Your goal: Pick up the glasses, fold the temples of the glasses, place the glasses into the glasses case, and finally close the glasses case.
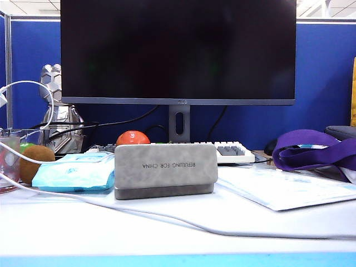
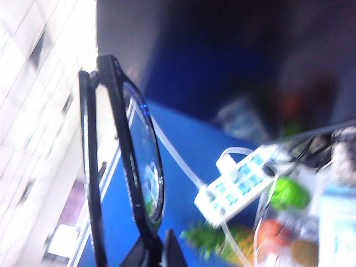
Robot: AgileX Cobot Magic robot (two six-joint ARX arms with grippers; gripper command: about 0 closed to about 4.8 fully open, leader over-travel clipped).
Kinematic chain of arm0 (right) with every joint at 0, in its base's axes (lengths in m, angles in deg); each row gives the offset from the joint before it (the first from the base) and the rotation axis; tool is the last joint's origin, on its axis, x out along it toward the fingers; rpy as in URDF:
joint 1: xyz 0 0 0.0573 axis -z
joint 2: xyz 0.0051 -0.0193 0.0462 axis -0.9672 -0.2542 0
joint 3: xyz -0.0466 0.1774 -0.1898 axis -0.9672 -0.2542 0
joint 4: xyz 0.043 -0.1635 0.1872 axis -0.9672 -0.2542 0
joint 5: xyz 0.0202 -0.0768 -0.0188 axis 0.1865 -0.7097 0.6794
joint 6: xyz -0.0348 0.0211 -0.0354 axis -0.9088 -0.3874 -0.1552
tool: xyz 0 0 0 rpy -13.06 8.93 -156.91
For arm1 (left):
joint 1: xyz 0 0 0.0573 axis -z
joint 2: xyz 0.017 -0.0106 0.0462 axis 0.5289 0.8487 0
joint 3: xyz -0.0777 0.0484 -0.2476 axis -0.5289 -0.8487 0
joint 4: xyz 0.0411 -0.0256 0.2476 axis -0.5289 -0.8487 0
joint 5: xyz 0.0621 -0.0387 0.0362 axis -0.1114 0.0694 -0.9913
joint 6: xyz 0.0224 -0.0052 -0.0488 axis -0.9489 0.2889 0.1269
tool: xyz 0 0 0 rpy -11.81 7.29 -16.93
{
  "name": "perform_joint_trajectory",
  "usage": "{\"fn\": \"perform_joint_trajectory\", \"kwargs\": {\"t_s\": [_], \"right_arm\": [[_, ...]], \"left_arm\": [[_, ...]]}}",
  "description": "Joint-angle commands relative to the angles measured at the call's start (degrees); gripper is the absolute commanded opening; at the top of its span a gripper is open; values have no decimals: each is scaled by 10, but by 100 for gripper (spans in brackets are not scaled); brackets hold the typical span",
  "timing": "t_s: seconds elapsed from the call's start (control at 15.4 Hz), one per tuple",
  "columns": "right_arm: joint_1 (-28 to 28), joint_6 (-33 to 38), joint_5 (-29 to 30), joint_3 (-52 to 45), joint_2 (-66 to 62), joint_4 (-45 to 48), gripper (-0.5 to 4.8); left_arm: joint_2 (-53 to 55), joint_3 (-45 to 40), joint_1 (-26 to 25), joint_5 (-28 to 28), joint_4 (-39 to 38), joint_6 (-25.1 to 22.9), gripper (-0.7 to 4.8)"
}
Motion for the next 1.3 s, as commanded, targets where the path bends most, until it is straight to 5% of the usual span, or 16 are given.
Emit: {"fn": "perform_joint_trajectory", "kwargs": {"t_s": [0.07, 0.72, 1.17, 1.3], "right_arm": [[-22, 0, 16, 2, 3, 23, -1], [-51, -19, 150, 2, 2, 74, -1], [-51, -38, 128, 2, 2, 77, 0], [-51, -47, 87, 2, 2, 92, -1]], "left_arm": [[1, 1, 2, 3, -2, 4, -6], [1, 1, 4, -23, -15, 4, -6], [1, 1, 4, -24, -20, 4, -6], [1, 1, 4, -68, -31, 4, -6]]}}
